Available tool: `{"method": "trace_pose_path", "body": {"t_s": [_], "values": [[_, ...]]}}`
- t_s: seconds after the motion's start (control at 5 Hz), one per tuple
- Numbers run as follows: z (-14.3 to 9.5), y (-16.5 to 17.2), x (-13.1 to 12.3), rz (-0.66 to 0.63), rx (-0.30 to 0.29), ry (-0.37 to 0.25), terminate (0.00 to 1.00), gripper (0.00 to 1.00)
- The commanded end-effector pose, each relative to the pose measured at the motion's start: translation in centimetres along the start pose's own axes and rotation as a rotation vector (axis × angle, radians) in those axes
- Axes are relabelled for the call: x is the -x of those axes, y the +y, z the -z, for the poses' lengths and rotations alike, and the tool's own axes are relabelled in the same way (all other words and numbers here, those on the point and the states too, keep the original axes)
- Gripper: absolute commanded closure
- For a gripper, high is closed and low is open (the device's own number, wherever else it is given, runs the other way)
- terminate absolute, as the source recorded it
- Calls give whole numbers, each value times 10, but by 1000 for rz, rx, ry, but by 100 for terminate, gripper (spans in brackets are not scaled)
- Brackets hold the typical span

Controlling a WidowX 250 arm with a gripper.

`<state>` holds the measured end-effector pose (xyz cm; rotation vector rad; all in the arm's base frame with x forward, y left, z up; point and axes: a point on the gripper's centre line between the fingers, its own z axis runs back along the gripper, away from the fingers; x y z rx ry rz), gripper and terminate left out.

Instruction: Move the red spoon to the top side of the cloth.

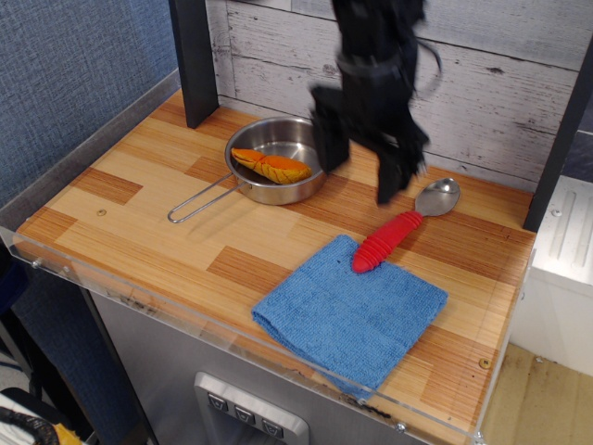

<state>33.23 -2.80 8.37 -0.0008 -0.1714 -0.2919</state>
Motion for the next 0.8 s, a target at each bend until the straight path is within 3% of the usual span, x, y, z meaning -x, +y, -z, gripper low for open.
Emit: {"method": "trace_pose_path", "body": {"t_s": [0.0, 0.4, 0.6], "values": [[-69, 18, 29, -50, -59, -52, 0, 0], [-69, 18, 29, -50, -59, -52, 0, 0], [-69, 18, 29, -50, -59, -52, 100, 0]]}}
